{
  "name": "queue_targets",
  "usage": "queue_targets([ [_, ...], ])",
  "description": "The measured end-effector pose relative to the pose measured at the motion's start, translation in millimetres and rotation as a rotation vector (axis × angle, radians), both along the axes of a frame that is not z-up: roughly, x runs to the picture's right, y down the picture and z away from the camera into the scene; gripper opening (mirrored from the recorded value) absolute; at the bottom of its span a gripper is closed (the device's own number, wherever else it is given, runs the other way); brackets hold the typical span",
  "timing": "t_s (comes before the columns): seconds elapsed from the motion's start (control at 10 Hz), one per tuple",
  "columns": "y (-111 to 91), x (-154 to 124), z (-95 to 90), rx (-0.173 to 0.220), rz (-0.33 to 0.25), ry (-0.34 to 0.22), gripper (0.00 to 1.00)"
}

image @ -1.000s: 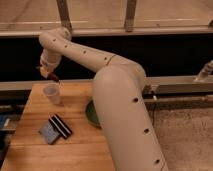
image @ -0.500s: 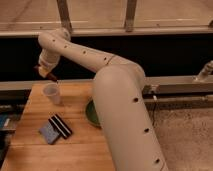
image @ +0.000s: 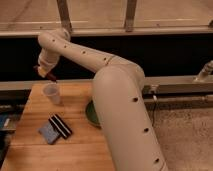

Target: Place the pepper in the ceramic cup

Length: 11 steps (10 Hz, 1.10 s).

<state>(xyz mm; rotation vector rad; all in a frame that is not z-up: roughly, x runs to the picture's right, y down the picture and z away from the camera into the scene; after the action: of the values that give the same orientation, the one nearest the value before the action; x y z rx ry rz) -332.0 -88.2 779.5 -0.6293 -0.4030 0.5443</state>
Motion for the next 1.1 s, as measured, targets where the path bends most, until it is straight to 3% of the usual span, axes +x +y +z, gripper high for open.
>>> queue_targets([
  [0.5,0,0,1.5,0.001,-0.008,-0.004,0.0],
  [0.8,5,-31,0.6,0.017,-0.061,-0.047,0.0],
  [1.1,11,-37,2.7,0.018,-0.08,-0.061,0.0],
])
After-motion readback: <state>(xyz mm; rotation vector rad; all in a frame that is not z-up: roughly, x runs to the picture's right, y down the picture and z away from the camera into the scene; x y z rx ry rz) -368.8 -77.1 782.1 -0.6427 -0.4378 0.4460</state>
